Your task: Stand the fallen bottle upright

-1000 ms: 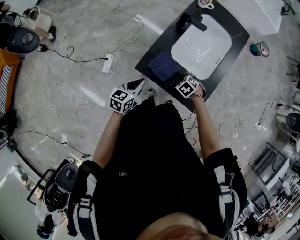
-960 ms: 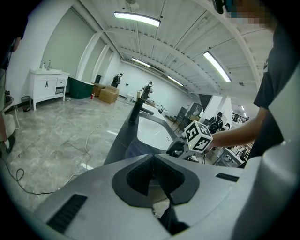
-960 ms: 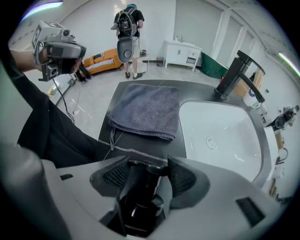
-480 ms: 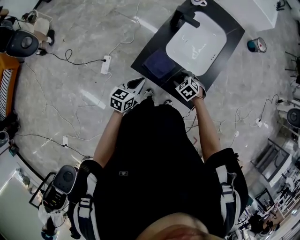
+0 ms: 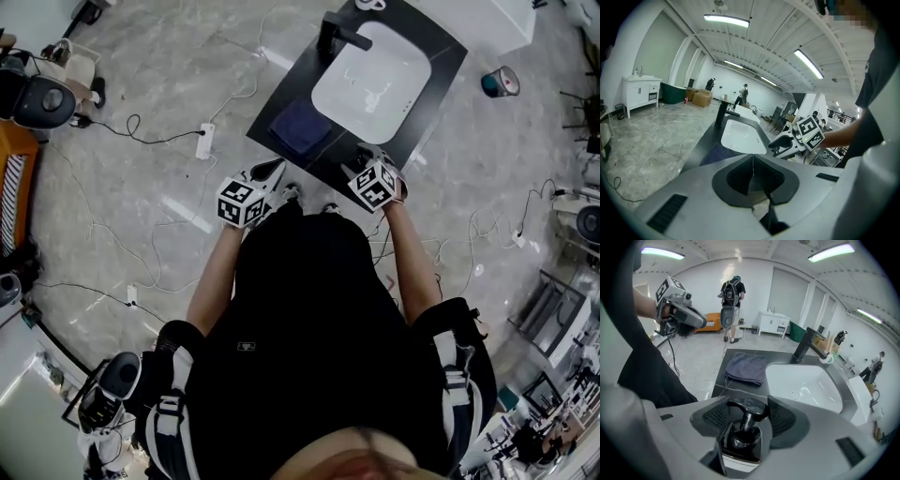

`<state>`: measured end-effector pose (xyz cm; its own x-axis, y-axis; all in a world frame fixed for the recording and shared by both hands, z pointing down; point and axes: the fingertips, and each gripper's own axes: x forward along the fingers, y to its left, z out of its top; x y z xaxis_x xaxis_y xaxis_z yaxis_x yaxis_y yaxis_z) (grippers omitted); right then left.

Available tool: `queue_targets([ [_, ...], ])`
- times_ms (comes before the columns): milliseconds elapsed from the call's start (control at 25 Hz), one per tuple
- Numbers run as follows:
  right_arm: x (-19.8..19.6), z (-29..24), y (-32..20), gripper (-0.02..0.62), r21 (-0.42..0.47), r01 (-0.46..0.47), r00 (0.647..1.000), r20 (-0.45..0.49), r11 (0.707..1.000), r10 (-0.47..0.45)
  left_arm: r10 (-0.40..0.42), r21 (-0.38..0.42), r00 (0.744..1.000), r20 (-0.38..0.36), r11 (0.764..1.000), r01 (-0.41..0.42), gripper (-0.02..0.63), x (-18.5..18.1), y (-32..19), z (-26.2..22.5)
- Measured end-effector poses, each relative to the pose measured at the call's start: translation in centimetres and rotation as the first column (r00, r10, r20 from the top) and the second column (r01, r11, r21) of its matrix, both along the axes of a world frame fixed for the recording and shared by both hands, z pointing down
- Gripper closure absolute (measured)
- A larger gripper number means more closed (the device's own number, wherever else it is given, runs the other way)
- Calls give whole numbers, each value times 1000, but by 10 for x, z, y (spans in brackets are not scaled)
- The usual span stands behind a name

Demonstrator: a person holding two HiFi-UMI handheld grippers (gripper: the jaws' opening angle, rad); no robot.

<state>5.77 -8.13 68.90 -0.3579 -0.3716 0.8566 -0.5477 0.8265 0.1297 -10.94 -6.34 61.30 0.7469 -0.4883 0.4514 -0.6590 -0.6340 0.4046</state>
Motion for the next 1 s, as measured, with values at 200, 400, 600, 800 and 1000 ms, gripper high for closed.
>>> queue_targets([
  [200, 13, -11, 14, 293, 39, 0, 999, 35, 999, -2, 3, 6, 1000, 6, 1000, -3, 591, 17, 11, -3],
  [400, 23, -18, 22, 293, 61, 11, 998, 60, 998, -15, 4, 14, 1000, 6, 1000, -4, 591, 37, 18, -7],
  [600, 34, -22, 33, 293, 79, 13, 997, 72, 997, -19, -2, 18, 1000, 8, 1000, 1, 591, 54, 30, -12],
  [800, 43, -26, 42, 293, 88, 14, 996, 83, 996, -21, -16, 19, 1000, 15, 1000, 15, 591, 62, 39, -15],
  [1000, 48, -26, 47, 293, 102, 23, 995, 96, 994, -33, -27, 24, 999, 21, 999, 27, 591, 70, 45, -16],
])
